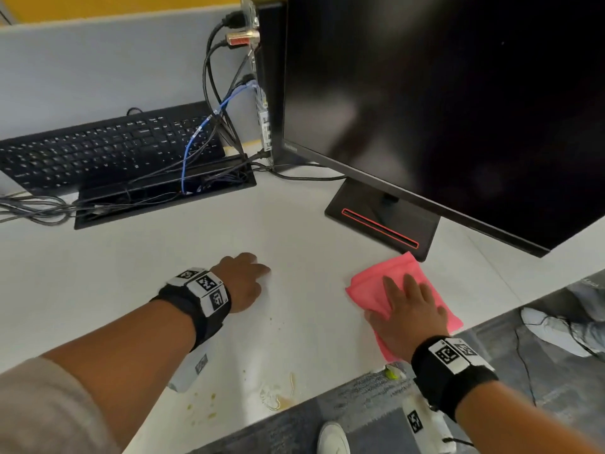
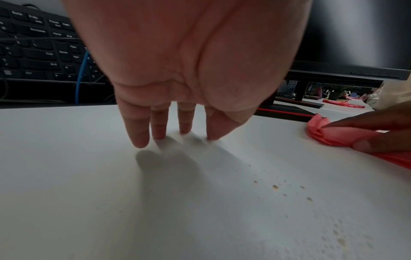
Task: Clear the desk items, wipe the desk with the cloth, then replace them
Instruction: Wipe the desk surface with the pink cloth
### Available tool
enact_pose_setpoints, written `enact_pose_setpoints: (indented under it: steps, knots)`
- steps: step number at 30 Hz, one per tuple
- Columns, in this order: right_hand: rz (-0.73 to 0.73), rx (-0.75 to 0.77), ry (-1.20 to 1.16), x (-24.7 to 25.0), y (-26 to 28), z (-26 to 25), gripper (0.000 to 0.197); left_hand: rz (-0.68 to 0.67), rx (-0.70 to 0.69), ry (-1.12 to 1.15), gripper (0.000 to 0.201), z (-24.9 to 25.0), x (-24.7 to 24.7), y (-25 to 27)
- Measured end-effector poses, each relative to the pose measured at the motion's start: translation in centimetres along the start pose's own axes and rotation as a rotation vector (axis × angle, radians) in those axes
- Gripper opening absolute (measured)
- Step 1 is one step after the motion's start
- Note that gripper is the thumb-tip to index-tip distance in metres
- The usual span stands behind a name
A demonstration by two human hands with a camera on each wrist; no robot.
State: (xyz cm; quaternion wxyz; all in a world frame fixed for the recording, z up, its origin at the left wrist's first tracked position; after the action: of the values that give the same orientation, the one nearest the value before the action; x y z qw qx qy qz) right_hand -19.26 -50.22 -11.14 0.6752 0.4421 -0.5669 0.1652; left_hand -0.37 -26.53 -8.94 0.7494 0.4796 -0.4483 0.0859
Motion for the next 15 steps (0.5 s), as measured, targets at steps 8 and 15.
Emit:
enact_pose_setpoints:
  steps: [8, 15]
  knots:
    - [0.103, 0.204, -0.060, 0.0, -1.9, -4.1, 0.056, -0.019, -0.013, 0.079, 0.054, -0.6, 0.0, 0.4]
    - [-0.073, 0.471, -0.047, -1.0, -2.0, -13.7, 0.054, 0.021, -0.055, 0.109, 0.061, -2.2, -0.4, 1.1]
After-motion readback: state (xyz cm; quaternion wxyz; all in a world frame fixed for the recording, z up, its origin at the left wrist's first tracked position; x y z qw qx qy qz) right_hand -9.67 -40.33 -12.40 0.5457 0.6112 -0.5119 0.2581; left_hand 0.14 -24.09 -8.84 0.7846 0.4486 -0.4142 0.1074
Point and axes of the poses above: each hand's wrist, its own y-axis away from the middle knuckle, its own x-axis out of the back of the hand, z = x × y, the point moved 7 cm from there along -y, towards the middle knuckle, and after that the axes turned 2 degrees about y, right-handed, at the moved point
